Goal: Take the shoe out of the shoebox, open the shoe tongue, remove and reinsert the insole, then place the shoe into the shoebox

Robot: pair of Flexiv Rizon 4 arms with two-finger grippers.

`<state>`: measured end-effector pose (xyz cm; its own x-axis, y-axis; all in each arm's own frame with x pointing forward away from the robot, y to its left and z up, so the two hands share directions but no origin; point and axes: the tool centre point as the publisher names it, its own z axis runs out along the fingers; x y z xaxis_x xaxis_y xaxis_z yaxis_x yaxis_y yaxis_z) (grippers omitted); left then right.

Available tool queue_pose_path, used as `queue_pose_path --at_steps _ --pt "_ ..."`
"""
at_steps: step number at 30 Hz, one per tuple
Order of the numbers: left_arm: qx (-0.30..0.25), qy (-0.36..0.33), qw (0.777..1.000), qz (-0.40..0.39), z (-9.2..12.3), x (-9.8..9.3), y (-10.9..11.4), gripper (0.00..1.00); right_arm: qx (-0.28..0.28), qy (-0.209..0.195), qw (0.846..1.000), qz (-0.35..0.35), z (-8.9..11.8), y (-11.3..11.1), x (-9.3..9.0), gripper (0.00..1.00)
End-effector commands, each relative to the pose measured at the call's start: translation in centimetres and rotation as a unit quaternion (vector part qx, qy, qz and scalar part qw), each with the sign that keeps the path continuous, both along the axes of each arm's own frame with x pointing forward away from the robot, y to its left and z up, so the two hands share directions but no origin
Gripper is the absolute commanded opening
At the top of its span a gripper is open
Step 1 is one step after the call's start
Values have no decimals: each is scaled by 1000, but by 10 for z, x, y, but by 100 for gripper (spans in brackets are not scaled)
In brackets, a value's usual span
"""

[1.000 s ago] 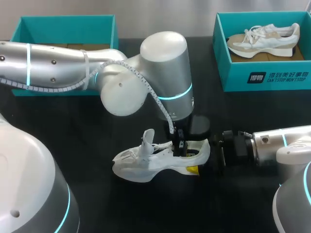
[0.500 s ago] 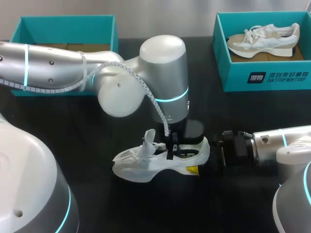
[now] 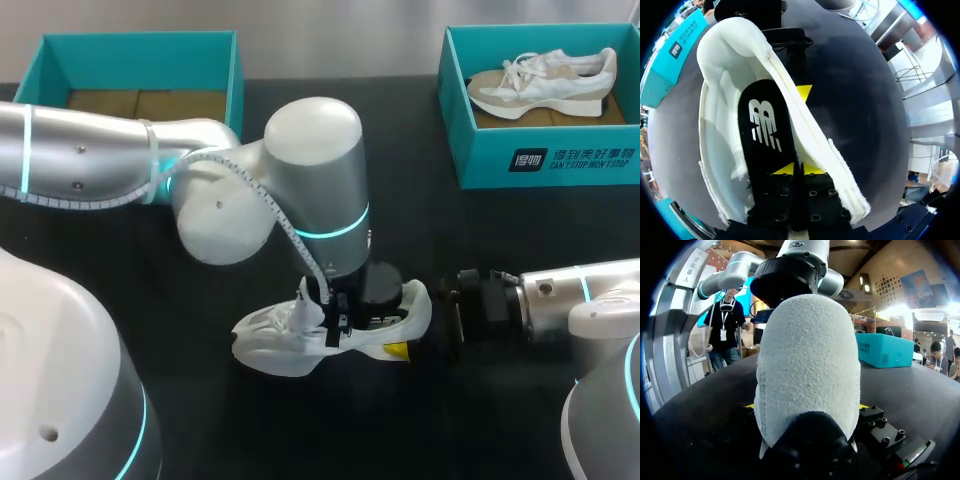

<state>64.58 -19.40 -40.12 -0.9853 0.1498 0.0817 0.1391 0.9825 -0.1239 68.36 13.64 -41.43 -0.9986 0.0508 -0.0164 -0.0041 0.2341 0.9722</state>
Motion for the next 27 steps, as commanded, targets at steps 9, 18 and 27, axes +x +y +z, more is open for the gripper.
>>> queue_pose_path --at_steps 9,18,27 --pt "-5 -43 999 -3 -13 2 3 46 -2 1 1000 0 0 -1 1 0" --pt "-2 -92 996 -13 -21 17 -10 48 -2 1 1000 0 0 -1 1 0" --pt "13 -124 992 5 -23 34 -8 42 -2 1 1000 0 0 -1 1 0"
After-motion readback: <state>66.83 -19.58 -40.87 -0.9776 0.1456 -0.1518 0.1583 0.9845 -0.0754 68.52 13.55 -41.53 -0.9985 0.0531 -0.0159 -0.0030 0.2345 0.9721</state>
